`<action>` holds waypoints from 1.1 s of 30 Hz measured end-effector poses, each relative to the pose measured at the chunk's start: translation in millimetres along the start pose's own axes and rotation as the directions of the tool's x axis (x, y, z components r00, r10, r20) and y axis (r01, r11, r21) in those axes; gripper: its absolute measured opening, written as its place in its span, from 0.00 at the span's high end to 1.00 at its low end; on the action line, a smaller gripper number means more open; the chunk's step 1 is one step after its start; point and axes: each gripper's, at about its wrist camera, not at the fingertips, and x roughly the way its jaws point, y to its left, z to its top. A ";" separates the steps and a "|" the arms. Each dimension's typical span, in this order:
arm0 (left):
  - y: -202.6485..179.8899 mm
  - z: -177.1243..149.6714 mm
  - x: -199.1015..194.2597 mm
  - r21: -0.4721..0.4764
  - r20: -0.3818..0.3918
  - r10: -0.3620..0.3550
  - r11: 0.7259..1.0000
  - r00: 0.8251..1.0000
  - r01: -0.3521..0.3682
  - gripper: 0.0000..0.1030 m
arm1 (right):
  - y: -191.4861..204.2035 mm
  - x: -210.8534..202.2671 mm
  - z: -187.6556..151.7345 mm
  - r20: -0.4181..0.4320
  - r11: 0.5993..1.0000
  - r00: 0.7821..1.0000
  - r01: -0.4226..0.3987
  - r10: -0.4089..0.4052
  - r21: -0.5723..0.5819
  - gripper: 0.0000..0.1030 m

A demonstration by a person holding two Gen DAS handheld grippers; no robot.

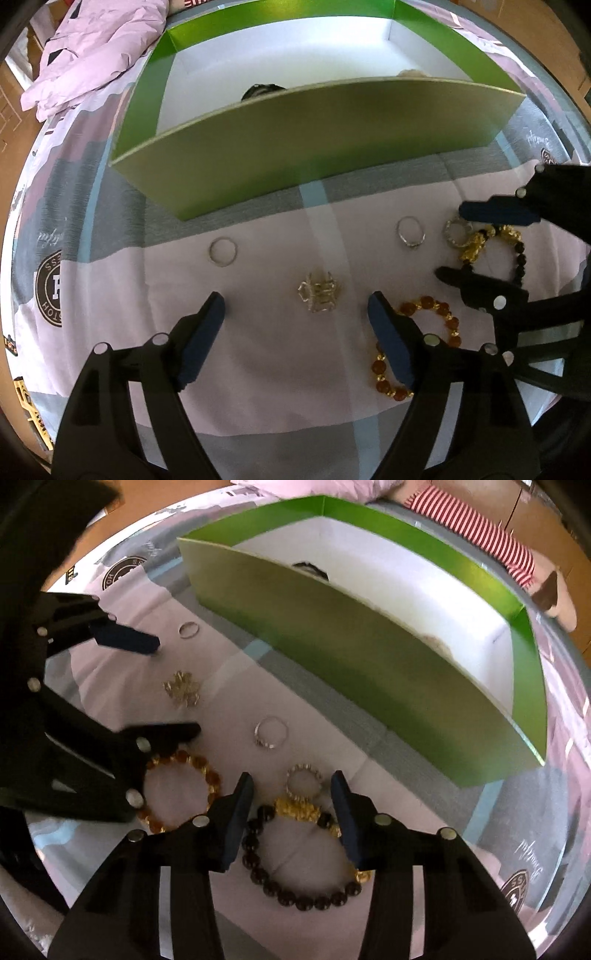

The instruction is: Organize jewelry

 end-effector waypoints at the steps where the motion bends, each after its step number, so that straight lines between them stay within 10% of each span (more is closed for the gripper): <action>1: 0.5 -0.2 -0.1 -0.002 0.003 -0.002 1.000 1.000 0.002 0.21 | -3.1 -1.3 -0.7 0.005 1.000 1.000 0.000 0.000 0.007 0.56; 10: -2.1 1.3 -1.9 0.019 0.022 -0.025 1.000 0.999 0.024 0.37 | -9.4 -0.4 2.0 -0.004 0.999 1.000 -0.011 0.011 0.036 0.77; 17: -0.8 3.8 -7.4 0.001 0.024 -0.084 0.996 0.996 0.084 0.80 | -8.5 -5.6 5.4 -0.004 0.999 1.000 -0.002 0.002 0.036 0.79; 33: 22.2 13.4 -56.3 -0.055 0.155 -0.109 0.991 0.982 0.119 0.80 | -23.9 -48.2 6.1 0.104 0.996 0.995 -0.016 0.006 0.087 0.79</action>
